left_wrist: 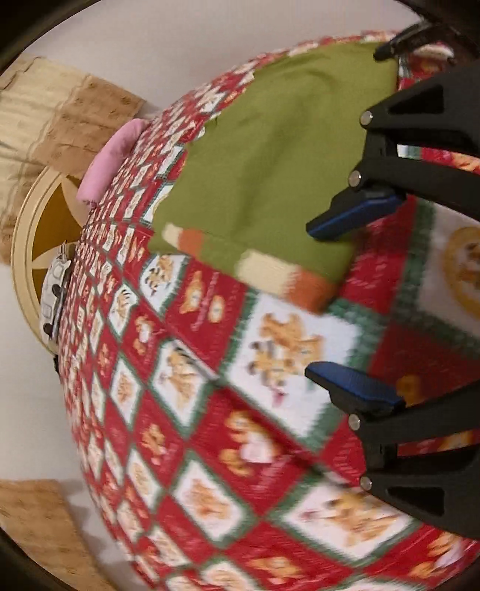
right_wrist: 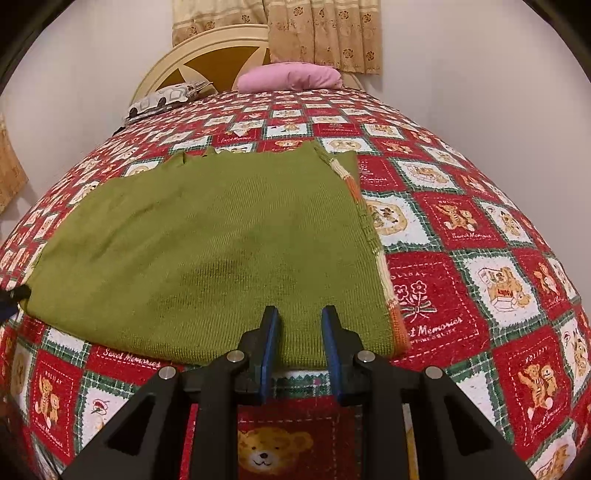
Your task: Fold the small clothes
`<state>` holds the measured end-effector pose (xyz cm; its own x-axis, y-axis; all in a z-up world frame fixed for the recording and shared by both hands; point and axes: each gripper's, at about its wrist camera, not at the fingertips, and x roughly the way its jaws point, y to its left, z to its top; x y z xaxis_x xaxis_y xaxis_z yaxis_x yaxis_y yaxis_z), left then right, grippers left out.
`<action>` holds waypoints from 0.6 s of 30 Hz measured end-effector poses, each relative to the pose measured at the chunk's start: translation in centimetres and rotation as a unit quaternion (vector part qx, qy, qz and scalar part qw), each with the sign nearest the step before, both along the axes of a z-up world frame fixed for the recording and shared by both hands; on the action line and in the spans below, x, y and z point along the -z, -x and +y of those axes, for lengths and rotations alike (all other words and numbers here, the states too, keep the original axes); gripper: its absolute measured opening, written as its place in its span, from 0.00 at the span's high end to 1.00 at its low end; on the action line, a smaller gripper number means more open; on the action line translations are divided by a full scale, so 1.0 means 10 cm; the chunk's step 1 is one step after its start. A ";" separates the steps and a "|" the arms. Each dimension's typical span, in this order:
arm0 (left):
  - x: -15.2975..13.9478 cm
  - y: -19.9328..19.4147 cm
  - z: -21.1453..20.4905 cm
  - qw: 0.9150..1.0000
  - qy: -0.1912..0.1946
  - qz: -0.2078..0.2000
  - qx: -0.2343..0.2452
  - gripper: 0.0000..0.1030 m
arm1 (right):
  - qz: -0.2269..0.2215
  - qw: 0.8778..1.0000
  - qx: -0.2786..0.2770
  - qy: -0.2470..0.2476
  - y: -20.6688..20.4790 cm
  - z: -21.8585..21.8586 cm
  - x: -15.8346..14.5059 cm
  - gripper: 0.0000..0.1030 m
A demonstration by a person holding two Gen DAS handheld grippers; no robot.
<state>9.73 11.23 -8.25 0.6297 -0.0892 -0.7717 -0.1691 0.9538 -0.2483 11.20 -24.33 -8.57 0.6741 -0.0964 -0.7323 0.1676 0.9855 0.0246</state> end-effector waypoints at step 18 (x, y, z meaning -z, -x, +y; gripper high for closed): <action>0.02 -0.44 -0.35 0.987 0.151 -0.048 0.016 0.65 | -0.013 1.000 -0.012 0.001 0.00 0.06 -0.16 0.76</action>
<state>14.10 7.71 -8.46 0.6918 -0.3273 -0.6436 -0.1016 0.8384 -0.5356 11.16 -23.68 -6.97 0.6949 -0.0817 -0.7144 0.1435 0.9893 0.0264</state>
